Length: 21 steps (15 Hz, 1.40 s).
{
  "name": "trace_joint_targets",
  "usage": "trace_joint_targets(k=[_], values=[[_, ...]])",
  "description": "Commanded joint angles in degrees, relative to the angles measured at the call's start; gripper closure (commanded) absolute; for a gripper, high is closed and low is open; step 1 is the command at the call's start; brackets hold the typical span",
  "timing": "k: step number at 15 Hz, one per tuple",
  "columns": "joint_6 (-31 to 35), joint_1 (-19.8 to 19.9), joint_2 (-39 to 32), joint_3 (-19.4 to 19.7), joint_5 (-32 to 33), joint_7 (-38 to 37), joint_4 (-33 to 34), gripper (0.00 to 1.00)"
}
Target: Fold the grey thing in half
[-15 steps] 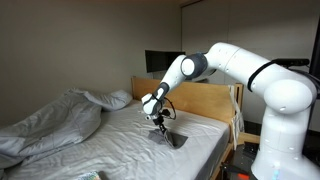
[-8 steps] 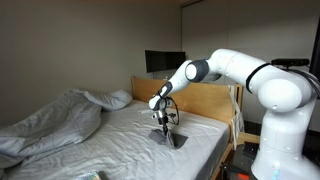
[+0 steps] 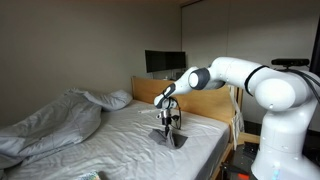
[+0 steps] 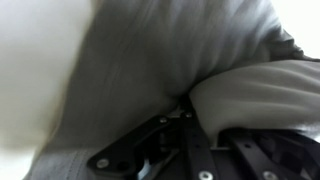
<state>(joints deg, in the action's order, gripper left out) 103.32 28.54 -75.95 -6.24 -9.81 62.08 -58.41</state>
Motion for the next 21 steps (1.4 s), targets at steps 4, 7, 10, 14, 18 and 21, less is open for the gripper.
trace_joint_targets(k=[4, 7, 10, 14, 18, 21], values=[[-9.3, 4.2, -7.2, 0.3, -4.0, 2.0, 12.7, 0.9], [-10.2, 5.8, -8.0, -0.4, -4.6, 1.0, 14.8, 0.91], [-10.6, 6.3, -9.6, -0.8, -4.5, 0.0, 16.7, 0.9], [-10.4, 6.6, -8.5, 0.1, -5.9, 0.2, 15.2, 0.9], [-9.9, 6.7, -8.5, 0.3, -6.0, -0.4, 16.2, 0.91], [-10.6, 7.7, -8.4, 0.5, -5.8, 0.0, 17.5, 0.9]])
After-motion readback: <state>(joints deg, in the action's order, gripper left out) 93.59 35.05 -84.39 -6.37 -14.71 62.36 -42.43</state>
